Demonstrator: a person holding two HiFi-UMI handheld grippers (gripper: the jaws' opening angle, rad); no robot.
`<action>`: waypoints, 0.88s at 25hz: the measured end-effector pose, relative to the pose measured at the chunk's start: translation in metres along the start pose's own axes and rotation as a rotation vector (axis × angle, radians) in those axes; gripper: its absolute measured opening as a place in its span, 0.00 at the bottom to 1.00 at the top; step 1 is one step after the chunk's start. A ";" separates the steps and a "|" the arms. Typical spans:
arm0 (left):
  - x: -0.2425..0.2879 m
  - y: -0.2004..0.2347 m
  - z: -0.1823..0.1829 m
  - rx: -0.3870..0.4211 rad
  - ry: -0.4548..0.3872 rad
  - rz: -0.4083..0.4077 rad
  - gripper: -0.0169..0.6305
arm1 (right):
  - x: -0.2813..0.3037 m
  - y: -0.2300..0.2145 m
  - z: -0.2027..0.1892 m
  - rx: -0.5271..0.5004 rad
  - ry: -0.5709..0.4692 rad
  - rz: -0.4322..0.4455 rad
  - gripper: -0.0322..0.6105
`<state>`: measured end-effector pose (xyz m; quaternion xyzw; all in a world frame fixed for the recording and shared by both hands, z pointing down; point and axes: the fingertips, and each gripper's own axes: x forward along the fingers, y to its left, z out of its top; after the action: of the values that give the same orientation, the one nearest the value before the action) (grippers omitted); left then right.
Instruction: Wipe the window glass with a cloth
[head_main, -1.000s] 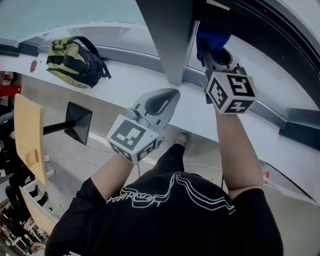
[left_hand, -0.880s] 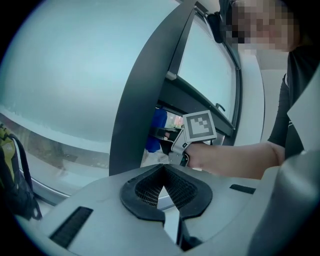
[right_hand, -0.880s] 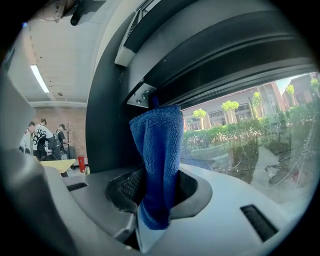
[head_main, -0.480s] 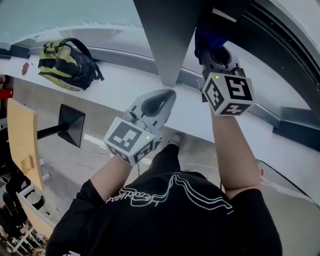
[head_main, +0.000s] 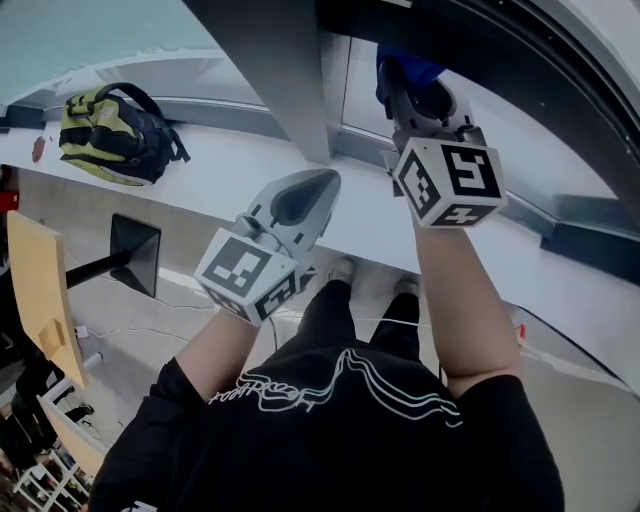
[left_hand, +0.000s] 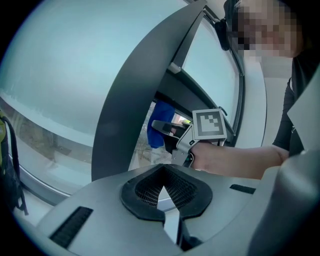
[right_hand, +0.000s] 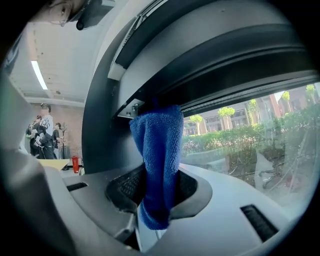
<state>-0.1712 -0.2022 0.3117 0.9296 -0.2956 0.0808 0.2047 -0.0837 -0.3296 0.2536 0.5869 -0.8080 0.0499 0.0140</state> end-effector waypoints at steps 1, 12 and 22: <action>0.003 -0.004 0.000 0.000 0.002 -0.002 0.03 | -0.005 -0.005 0.000 -0.004 -0.004 -0.006 0.20; 0.053 -0.082 -0.014 0.005 0.025 -0.024 0.03 | -0.079 -0.088 -0.006 0.006 -0.016 -0.059 0.20; 0.110 -0.173 -0.042 -0.023 0.036 -0.054 0.03 | -0.159 -0.182 -0.015 -0.006 -0.009 -0.110 0.20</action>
<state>0.0175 -0.1126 0.3222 0.9332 -0.2677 0.0887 0.2227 0.1383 -0.2335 0.2671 0.6306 -0.7747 0.0441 0.0147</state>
